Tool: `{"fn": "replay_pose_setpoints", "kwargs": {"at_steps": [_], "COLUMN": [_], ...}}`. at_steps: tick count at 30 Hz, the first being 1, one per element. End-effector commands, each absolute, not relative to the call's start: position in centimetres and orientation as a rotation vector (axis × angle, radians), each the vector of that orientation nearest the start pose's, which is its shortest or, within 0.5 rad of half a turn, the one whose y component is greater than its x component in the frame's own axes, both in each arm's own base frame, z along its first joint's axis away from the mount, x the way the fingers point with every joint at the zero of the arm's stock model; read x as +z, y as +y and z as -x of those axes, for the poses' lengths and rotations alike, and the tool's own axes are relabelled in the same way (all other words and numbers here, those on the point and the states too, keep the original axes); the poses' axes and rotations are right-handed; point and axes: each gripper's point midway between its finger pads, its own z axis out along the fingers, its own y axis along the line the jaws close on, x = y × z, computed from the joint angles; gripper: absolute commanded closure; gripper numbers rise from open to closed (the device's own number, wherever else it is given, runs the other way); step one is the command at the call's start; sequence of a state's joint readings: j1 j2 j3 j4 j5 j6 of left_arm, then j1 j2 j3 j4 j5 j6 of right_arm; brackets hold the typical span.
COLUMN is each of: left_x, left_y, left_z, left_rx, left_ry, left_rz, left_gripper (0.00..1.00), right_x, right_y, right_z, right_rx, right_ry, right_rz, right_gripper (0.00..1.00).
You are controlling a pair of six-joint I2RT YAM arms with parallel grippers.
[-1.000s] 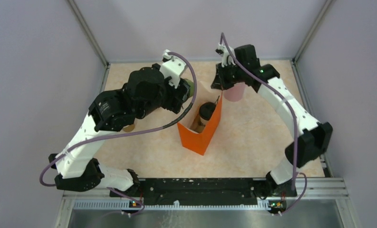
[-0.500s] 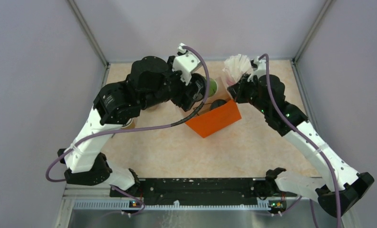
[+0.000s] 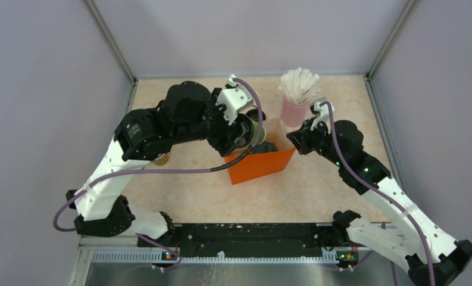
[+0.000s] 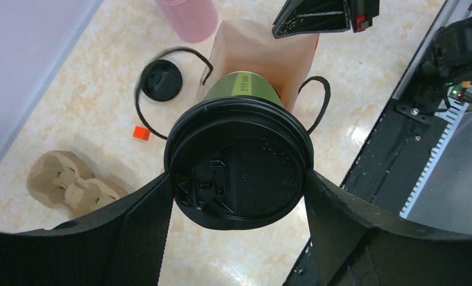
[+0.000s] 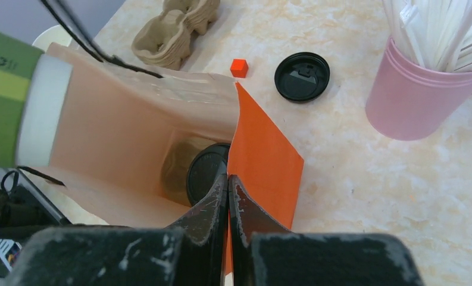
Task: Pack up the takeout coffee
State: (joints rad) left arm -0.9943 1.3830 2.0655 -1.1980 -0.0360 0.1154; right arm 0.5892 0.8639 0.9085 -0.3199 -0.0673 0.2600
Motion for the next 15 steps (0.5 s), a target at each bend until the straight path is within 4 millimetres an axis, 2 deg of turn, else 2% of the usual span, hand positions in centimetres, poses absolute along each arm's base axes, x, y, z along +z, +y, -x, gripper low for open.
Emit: {"fn": "replay_pose_setpoints", "kwargs": {"at_steps": [1, 5, 9, 15], "left_x": [43.0, 44.2, 44.3, 41.2], "left_y": [-26.2, -26.6, -26.4, -25.0], "left_z": [-16.9, -16.0, -15.8, -16.1], "left_rx": [-0.595, -0.663, -0.666, -0.561], "left_ry": [1.788, 1.751, 1.753, 1.896], "left_rz": [-1.084, -1.103, -1.099, -1.128], "left_gripper": [0.36, 0.36, 0.36, 0.37], "right_x": [28.9, 28.3, 27.8, 27.3], "right_y": [19.5, 19.0, 18.4, 17.9], "right_z": [-23.8, -23.2, -22.7, -22.3], "right_rx": [0.661, 0.666, 0.671, 0.656], "right_ry": [1.769, 1.788, 1.788, 1.796], "right_rz": [0.445, 0.42, 0.383, 0.379], "right_gripper": [1.0, 1.0, 1.0, 1.0]}}
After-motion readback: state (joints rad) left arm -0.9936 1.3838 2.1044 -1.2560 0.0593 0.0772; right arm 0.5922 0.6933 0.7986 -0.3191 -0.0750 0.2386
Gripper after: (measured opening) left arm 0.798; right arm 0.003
